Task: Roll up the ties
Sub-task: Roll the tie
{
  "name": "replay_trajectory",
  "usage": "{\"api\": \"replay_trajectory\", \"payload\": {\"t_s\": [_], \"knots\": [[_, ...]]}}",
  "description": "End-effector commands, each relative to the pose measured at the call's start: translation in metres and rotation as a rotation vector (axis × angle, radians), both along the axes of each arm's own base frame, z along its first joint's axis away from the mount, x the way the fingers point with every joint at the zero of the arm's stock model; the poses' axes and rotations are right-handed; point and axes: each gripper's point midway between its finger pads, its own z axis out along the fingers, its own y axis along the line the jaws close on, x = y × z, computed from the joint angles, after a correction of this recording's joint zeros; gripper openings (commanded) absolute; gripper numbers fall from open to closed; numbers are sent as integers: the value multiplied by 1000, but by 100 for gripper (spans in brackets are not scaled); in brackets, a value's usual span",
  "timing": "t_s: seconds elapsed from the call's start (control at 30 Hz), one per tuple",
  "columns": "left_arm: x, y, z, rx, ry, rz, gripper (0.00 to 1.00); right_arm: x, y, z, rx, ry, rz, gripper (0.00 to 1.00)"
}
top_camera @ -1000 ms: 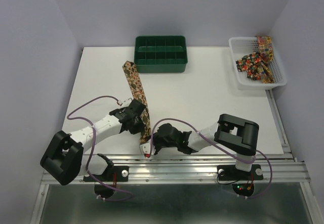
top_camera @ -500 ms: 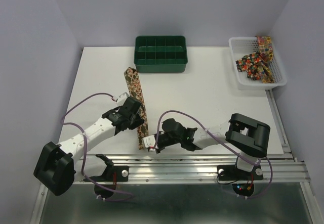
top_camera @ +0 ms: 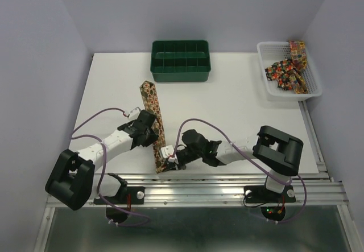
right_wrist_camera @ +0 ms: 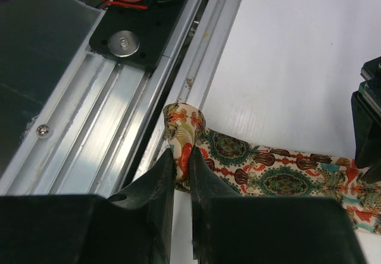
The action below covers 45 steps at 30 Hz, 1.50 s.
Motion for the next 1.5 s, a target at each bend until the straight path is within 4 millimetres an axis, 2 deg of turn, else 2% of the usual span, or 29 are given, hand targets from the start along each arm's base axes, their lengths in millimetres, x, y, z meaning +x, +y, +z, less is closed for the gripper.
{"api": "replay_trajectory", "payload": {"t_s": [0.0, 0.3, 0.5, 0.7, 0.87, 1.0, 1.23, 1.4, 1.47], "knots": [[4, 1, -10, 16, 9, -14, 25, 7, 18, 32, 66, 123, -10, 1], [4, -2, -16, 7, 25, -36, 21, 35, 30, 28, 28, 322, -78, 1], [2, -2, -19, 5, 30, -42, 21, 56, 28, 24, 2, 464, -140, 1], [3, -3, -21, 7, 37, -41, 20, 52, 24, 12, -57, 598, -153, 1], [4, -3, -20, 6, 34, -44, 18, 60, 21, 9, -25, 685, -157, 1], [6, -3, -18, 6, 22, -45, 18, 64, 19, 15, -8, 752, -148, 1], [8, -3, -16, 7, 18, -42, 17, 62, 14, 24, -2, 741, -165, 1], [9, -11, 3, -53, -54, -77, 17, 59, 8, 23, 0, 710, -166, 1], [10, -18, 13, -99, -91, -103, 16, 53, 6, 29, 24, 672, -140, 1]]}}
